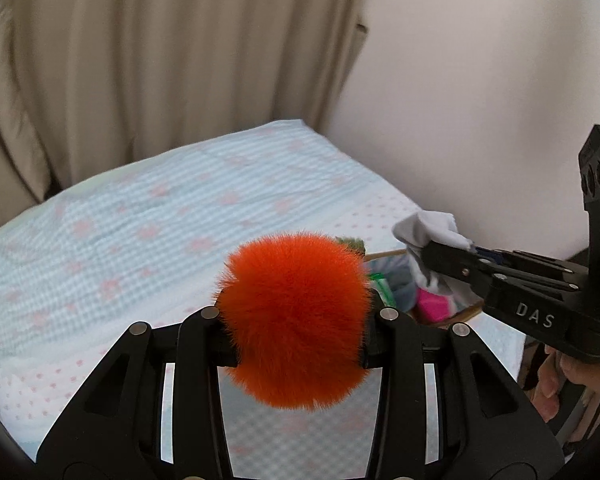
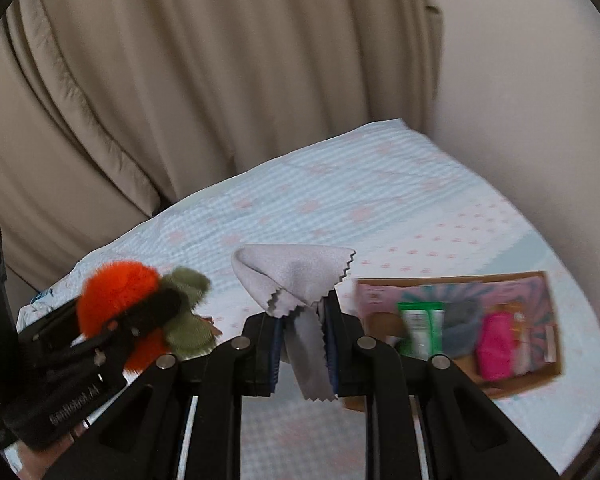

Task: Organize soft objects
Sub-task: 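Carry the orange pompom and grey cloth over the striped box with both tools, then lower both items into the box and open both tools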

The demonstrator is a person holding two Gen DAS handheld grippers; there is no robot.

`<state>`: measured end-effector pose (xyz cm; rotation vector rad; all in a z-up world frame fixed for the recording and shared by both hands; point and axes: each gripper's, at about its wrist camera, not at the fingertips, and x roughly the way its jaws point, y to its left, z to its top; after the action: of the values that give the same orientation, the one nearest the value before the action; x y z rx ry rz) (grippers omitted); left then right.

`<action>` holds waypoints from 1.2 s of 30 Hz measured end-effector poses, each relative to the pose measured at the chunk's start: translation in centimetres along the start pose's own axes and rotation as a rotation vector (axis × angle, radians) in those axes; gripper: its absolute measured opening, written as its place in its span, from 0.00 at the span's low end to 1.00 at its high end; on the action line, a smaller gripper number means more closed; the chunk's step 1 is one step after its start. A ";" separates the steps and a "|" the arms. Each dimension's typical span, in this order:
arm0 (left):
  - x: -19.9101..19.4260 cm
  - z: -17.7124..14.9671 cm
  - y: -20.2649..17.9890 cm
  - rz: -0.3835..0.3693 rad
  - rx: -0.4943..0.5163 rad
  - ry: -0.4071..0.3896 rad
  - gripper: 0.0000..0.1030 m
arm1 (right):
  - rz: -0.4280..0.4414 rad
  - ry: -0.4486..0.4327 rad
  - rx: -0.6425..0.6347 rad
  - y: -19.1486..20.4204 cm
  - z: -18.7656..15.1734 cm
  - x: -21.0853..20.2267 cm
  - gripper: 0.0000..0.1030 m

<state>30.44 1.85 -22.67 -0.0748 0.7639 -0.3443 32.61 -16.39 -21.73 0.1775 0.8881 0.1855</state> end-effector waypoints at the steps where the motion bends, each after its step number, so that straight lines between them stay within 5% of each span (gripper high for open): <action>1: 0.2 0.5 -1.4 -0.007 0.013 0.010 0.34 | -0.012 -0.001 0.004 -0.9 0.0 -0.8 0.17; 8: 2.9 1.7 -8.6 -0.013 0.012 0.073 0.34 | -0.060 0.036 0.054 -9.9 -0.5 -4.3 0.17; 16: 9.8 0.4 -15.3 0.015 -0.060 0.160 0.34 | -0.031 0.131 0.000 -17.6 -0.7 -3.1 0.17; 27: 19.3 -2.8 -18.3 0.080 -0.136 0.284 0.34 | 0.000 0.241 -0.049 -25.1 0.6 3.9 0.17; 36: 23.0 -3.9 -19.0 0.133 -0.093 0.363 0.38 | 0.003 0.326 -0.028 -27.2 0.0 8.8 0.17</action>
<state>37.82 -23.49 -37.17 -0.0484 1.1392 -0.1968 40.41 -40.64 -34.63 0.1241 1.2088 0.2330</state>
